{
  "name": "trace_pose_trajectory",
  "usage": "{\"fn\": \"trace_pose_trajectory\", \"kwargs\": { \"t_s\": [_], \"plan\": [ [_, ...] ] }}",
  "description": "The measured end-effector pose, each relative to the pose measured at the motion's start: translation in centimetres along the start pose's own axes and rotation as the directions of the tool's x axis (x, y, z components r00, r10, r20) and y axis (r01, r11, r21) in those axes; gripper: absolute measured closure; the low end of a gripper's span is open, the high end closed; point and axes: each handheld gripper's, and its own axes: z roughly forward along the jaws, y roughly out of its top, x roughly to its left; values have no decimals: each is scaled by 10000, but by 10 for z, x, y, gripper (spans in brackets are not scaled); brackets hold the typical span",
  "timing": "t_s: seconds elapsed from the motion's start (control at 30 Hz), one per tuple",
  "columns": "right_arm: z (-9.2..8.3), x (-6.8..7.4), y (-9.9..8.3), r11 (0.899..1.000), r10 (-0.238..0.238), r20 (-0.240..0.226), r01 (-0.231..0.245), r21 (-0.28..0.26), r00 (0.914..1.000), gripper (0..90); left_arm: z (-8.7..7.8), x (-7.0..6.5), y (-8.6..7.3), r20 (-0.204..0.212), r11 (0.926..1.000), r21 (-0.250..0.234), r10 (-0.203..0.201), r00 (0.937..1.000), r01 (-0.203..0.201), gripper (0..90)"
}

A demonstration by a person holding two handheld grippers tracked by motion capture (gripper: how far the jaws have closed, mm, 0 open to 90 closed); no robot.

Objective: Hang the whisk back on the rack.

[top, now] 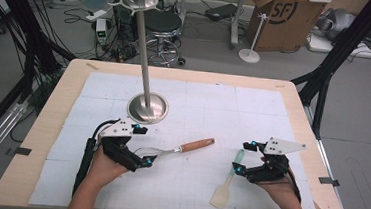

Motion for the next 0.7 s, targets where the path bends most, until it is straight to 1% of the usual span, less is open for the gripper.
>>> {"fn": "trace_pose_trajectory", "kwargs": {
  "t_s": [0.13,0.27,0.33,0.5,0.6,0.7],
  "plan": [
    [0,0,0,10000,-13,1,13,-15,10000,160,3,-5,3,87,9999,88,122,9999,-122,17],
    [0,0,3,10000,-37,-7,37,-45,10000,160,8,-10,6,132,9991,285,301,9995,-305,17],
    [0,0,3,10000,-27,-14,27,-84,10000,161,10,-11,6,198,9991,294,300,9994,-306,17],
    [-2,0,2,9999,18,30,-18,-101,10000,161,12,-11,11,123,9988,348,337,9994,-342,17],
    [-3,-1,2,9999,78,48,-77,-137,10000,161,13,-9,14,48,9988,418,270,9996,-272,17],
    [-3,-2,2,9998,106,52,-105,-159,9999,161,20,-6,18,-45,9971,712,278,9996,-274,17]
  ]
}}
